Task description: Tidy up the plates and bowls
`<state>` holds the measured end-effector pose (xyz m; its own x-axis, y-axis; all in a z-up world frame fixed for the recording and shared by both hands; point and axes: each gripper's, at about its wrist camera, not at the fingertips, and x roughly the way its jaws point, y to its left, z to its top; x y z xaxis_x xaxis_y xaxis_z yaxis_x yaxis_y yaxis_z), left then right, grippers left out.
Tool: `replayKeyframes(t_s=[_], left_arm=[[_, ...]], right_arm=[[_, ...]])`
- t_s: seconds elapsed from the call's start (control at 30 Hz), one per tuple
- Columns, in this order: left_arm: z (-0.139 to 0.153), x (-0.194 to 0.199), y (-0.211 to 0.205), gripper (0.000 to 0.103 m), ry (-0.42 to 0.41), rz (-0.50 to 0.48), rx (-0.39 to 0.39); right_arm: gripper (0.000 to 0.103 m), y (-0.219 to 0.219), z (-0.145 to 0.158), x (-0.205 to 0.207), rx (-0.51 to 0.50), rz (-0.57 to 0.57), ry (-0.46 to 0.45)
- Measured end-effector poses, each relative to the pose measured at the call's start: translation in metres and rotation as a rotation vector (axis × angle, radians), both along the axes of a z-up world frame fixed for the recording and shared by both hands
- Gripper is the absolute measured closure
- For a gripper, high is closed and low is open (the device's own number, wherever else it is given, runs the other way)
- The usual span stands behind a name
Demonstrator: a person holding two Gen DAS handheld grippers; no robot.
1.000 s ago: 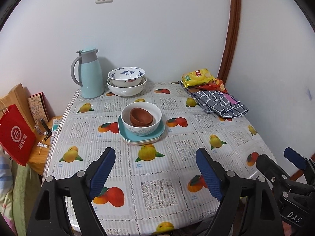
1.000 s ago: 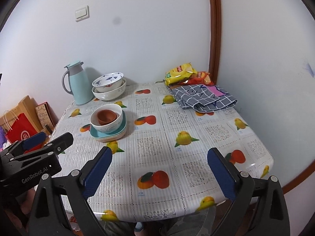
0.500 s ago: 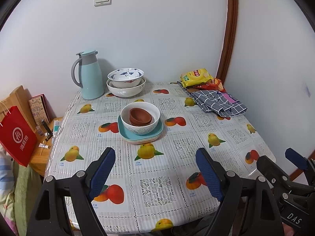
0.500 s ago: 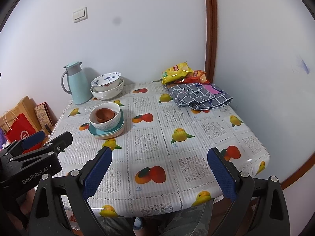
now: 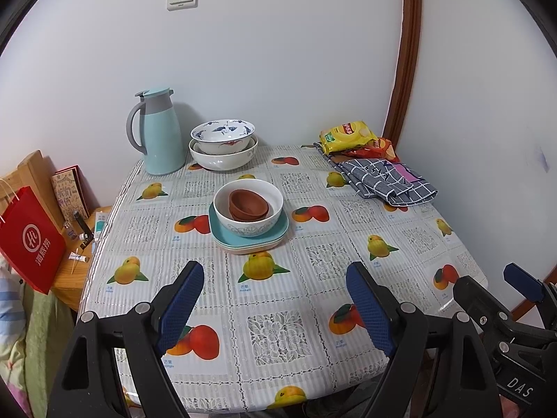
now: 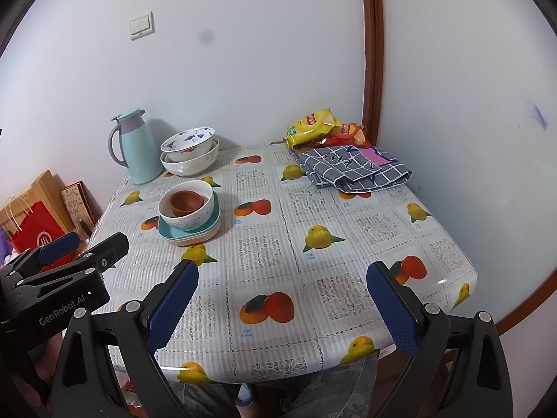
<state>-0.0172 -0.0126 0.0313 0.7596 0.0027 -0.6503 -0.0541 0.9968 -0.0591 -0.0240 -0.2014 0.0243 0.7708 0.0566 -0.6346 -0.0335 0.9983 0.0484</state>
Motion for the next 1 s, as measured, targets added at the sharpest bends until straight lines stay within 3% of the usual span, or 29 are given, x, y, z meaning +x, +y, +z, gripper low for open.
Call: replayKeyframes(t_s=[1.0], left_arm=[[-0.0002,-0.0018,0.0002,0.020,-0.002,0.000,0.001]], right_arm=[[0.007,-0.0012,0.0015,-0.0018,0.004,-0.003,-0.004]])
